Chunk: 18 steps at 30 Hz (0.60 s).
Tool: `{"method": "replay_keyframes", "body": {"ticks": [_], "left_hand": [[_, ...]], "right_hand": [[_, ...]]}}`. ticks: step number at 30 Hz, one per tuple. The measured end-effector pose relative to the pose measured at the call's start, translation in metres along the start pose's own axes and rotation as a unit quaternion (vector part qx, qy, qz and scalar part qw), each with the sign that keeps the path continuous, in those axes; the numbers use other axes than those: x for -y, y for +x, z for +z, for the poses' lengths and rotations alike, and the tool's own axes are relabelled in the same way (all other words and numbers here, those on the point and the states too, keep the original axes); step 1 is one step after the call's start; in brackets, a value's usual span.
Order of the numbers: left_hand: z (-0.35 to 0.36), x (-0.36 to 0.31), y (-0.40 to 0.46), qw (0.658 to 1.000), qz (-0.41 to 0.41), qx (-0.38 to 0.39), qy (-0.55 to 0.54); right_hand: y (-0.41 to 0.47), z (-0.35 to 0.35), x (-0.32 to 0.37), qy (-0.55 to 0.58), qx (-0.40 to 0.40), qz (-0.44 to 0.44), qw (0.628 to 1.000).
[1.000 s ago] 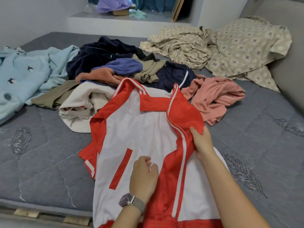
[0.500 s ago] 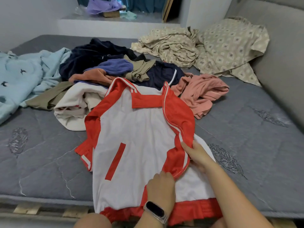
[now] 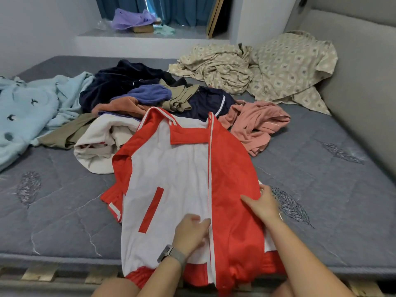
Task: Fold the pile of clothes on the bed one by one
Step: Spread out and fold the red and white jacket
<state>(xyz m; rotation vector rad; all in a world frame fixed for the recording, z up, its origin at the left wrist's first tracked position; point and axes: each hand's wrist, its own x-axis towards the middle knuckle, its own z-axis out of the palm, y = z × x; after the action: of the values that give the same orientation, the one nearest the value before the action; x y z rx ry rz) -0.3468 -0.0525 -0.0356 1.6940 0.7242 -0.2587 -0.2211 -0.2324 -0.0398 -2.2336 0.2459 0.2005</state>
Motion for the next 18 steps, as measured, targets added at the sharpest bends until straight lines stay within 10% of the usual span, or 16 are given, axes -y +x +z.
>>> {"method": "replay_keyframes", "body": {"ticks": [8,12,18], "left_hand": [[0.014,-0.023,0.05,0.954,0.224,0.042,0.193],[0.013,-0.037,0.073,0.956,0.228,0.041,0.179],[-0.011,-0.046,0.105,0.964,0.181,0.045,0.189]], "right_hand": [[0.06,0.018,0.024,0.098,-0.04,-0.059,0.993],[0.114,0.021,0.049,0.421,0.086,0.101,0.897],[0.164,0.041,0.084,0.475,0.189,0.087,0.855]]}}
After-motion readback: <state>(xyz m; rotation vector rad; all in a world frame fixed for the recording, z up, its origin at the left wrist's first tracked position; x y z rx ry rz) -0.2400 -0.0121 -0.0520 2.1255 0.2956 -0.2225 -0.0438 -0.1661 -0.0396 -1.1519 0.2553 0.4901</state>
